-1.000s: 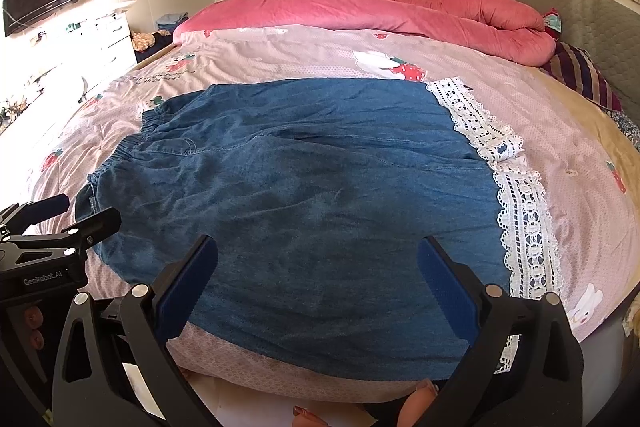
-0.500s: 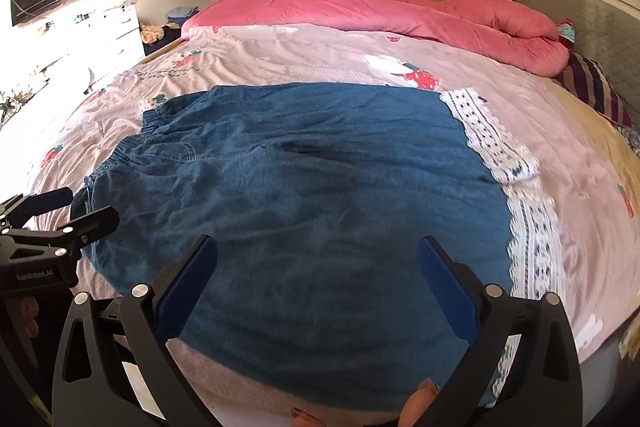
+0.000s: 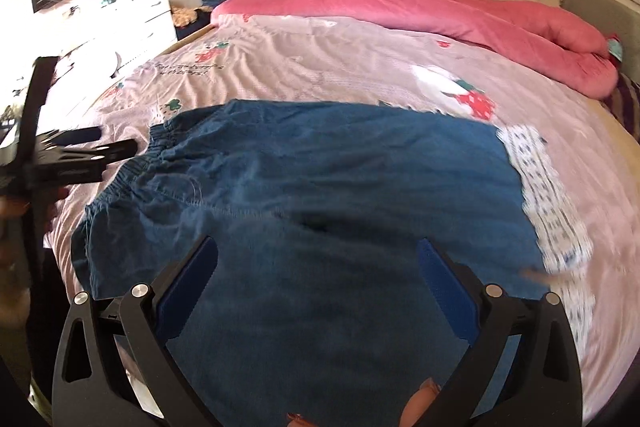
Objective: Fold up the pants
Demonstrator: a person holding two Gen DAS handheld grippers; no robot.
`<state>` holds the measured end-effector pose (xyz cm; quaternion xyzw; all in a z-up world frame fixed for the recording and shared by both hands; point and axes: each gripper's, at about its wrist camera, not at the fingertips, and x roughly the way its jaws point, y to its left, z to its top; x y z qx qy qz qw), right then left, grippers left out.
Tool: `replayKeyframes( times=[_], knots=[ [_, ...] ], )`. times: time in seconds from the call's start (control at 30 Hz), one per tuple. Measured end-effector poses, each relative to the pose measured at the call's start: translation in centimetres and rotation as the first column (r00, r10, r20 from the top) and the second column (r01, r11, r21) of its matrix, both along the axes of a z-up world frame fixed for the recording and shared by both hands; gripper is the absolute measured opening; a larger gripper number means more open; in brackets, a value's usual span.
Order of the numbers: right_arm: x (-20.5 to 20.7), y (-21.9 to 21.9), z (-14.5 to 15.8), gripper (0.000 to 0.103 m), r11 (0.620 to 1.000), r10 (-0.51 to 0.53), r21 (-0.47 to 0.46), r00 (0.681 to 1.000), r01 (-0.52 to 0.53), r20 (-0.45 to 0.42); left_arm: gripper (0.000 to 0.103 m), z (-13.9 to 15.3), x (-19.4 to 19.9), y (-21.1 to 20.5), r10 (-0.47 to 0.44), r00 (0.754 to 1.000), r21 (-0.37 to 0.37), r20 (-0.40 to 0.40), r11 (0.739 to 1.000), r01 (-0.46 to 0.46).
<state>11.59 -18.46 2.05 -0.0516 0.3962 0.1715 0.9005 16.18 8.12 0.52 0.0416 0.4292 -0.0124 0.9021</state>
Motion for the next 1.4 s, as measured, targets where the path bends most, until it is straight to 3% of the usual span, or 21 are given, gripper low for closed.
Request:
replayKeyframes(
  times=[0.1, 0.23, 0.37, 0.4, 0.43, 0.47, 0.57, 0.77, 0.93, 0.97, 1.0, 1.03, 1.1, 1.27, 1.4],
  knots=[
    [2.2, 0.8, 0.0, 0.099, 0.999, 0.03, -0.01, 0.999, -0.03, -0.021, 0.093, -1.1, 2.9, 0.5, -0.042, 0.998, -0.013, -0.044, 0.999, 0.041],
    [5.5, 2.3, 0.1, 0.099, 0.994, 0.098, -0.041, 0.994, -0.1, -0.043, 0.066, -2.1, 5.5, 0.6, -0.088, 0.994, -0.037, -0.058, 0.996, 0.086],
    [9.0, 3.9, -0.1, 0.099, 0.985, 0.15, -0.081, 0.987, -0.155, -0.061, 0.054, -2.6, 6.8, 0.4, -0.133, 0.99, -0.058, -0.052, 0.99, 0.13],
    [9.8, 4.1, -0.1, 0.099, 0.983, 0.155, -0.087, 0.986, -0.16, -0.06, 0.043, -2.8, 7.1, 0.3, -0.145, 0.988, -0.049, -0.053, 0.989, 0.143],
    [11.0, 4.6, -0.3, 0.099, 0.98, 0.164, -0.104, 0.984, -0.17, -0.064, 0.025, -3.1, 7.4, 0.2, -0.158, 0.986, -0.047, -0.057, 0.987, 0.156],
    [11.7, 4.9, -0.4, 0.099, 0.978, 0.175, -0.107, 0.982, -0.182, -0.068, 0.017, -3.4, 7.6, 0.4, -0.167, 0.984, -0.059, -0.061, 0.985, 0.164],
    [14.0, 6.0, -1.0, 0.099, 0.97, 0.202, -0.119, 0.976, -0.211, -0.087, 0.01, -3.5, 7.6, 1.0, -0.193, 0.98, -0.109, -0.053, 0.976, 0.186],
    [17.4, 9.0, -1.8, 0.099, 0.93, 0.298, -0.192, 0.949, -0.314, -0.108, 0.004, -0.2, 6.2, 2.2, -0.204, 0.978, -0.182, 0.051, 0.961, 0.21],
    [18.7, 11.8, -2.7, 0.098, 0.848, 0.419, -0.293, 0.897, -0.442, -0.14, 0.004, 2.2, 4.5, 1.8, -0.239, 0.963, -0.187, 0.121, 0.948, 0.259],
    [18.7, 12.2, -2.8, 0.089, 0.835, 0.437, -0.305, 0.889, -0.458, -0.138, 0.004, 2.5, 4.2, 1.7, -0.247, 0.96, -0.182, 0.128, 0.946, 0.268],
    [18.7, 12.4, -2.8, 0.046, 0.829, 0.45, -0.299, 0.881, -0.472, -0.143, 0.004, 2.7, 3.9, 1.6, -0.255, 0.958, -0.178, 0.134, 0.944, 0.276],
    [18.5, 12.5, -2.7, 0.026, 0.826, 0.471, -0.265, 0.868, -0.497, -0.159, 0.004, 2.8, 3.7, 1.4, -0.263, 0.955, -0.179, 0.135, 0.942, 0.285],
    [17.2, 12.2, -2.2, 0.005, 0.826, 0.486, -0.246, 0.862, -0.507, -0.142, 0.004, 2.6, 3.3, 1.3, -0.264, 0.955, -0.168, 0.133, 0.944, 0.285],
    [12.6, 10.6, -0.6, 0.005, 0.844, 0.49, -0.212, 0.869, -0.492, -0.067, 0.004, 2.5, 2.5, 1.8, -0.233, 0.962, -0.153, 0.139, 0.955, 0.253],
    [7.7, 8.9, 1.5, 0.005, 0.874, 0.473, -0.129, 0.881, -0.468, 0.015, 0.004, 3.6, 0.5, 1.5, -0.24, 0.953, -0.156, 0.184, 0.95, 0.269]
  ],
)
